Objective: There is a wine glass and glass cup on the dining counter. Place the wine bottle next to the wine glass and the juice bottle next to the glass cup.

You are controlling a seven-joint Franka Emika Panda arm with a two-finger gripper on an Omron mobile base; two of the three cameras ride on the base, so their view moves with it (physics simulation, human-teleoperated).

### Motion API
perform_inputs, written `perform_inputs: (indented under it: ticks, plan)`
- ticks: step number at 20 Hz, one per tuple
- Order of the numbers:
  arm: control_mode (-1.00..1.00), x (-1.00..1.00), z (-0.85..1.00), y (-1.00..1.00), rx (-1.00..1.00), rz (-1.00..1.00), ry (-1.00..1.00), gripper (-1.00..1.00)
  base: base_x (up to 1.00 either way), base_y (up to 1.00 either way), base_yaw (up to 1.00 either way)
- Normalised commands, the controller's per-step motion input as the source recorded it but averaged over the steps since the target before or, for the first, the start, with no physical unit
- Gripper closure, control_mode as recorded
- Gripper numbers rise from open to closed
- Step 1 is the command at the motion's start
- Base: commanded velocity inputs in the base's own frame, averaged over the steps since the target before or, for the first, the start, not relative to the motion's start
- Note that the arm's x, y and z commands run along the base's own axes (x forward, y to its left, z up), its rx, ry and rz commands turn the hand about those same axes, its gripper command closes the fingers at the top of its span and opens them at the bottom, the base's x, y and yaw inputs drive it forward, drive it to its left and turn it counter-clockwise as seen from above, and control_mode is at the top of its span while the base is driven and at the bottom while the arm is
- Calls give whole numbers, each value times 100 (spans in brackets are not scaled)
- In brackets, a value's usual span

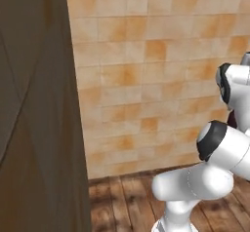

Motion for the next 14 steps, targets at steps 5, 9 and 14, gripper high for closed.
perform_inputs:
  ticks: [5, 9, 14]
  plan:
    - [100, 0, 0, 0, 0, 0, 0, 100, 49, 4, -56]
    - [100, 0, 0, 0, 0, 0, 0, 100, 33, 8, -72]
    - [100, 0, 0, 0, 0, 0, 0, 100, 28, 8, -76]
